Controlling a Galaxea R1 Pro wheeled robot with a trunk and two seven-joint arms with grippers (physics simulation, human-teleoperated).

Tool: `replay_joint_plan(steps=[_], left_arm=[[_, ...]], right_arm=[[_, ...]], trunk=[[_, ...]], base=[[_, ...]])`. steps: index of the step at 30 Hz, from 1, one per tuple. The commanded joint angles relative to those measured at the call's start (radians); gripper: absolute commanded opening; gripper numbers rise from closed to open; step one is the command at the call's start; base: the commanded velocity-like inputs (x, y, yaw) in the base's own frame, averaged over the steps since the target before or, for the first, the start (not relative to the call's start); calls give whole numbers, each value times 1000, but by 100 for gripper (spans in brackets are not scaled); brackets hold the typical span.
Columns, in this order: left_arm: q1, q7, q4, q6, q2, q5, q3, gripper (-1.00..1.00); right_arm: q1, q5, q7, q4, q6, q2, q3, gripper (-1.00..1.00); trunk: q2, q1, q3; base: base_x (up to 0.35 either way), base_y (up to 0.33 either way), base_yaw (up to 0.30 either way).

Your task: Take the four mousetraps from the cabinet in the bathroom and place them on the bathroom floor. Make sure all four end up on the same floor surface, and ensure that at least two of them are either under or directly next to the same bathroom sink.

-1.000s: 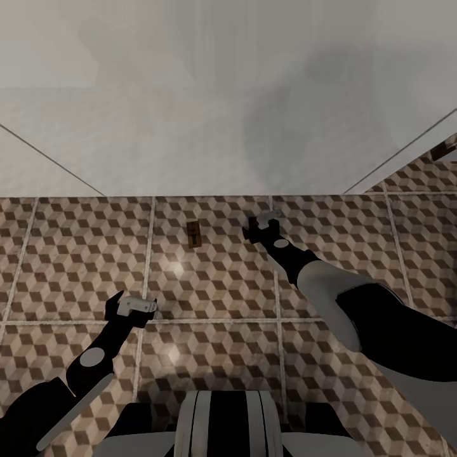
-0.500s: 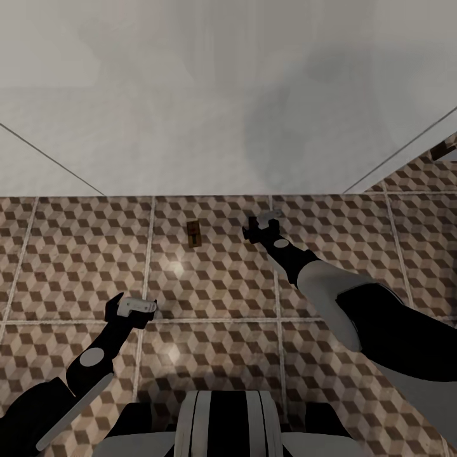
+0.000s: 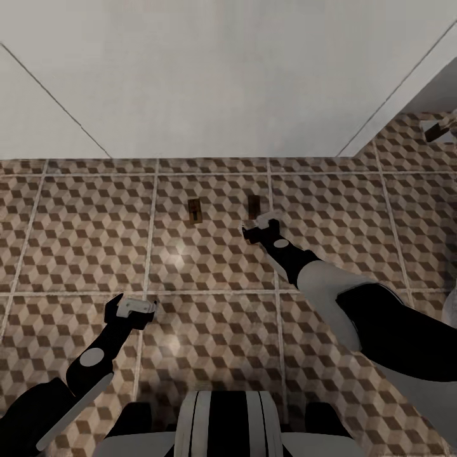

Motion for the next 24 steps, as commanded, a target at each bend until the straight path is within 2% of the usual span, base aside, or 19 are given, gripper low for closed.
replay_joint_plan(steps=[1, 24], left_arm=[[-1, 9, -1, 3, 1, 7, -4, 100], [-1, 9, 2, 3, 1, 8, -4, 100]], right_arm=[[-1, 5, -4, 2, -3, 0, 3, 100], [-1, 5, -4, 2, -3, 0, 3, 100]], trunk=[[0, -1, 0], [0, -1, 0]], base=[[-334, 0, 0], [-338, 0, 0]])
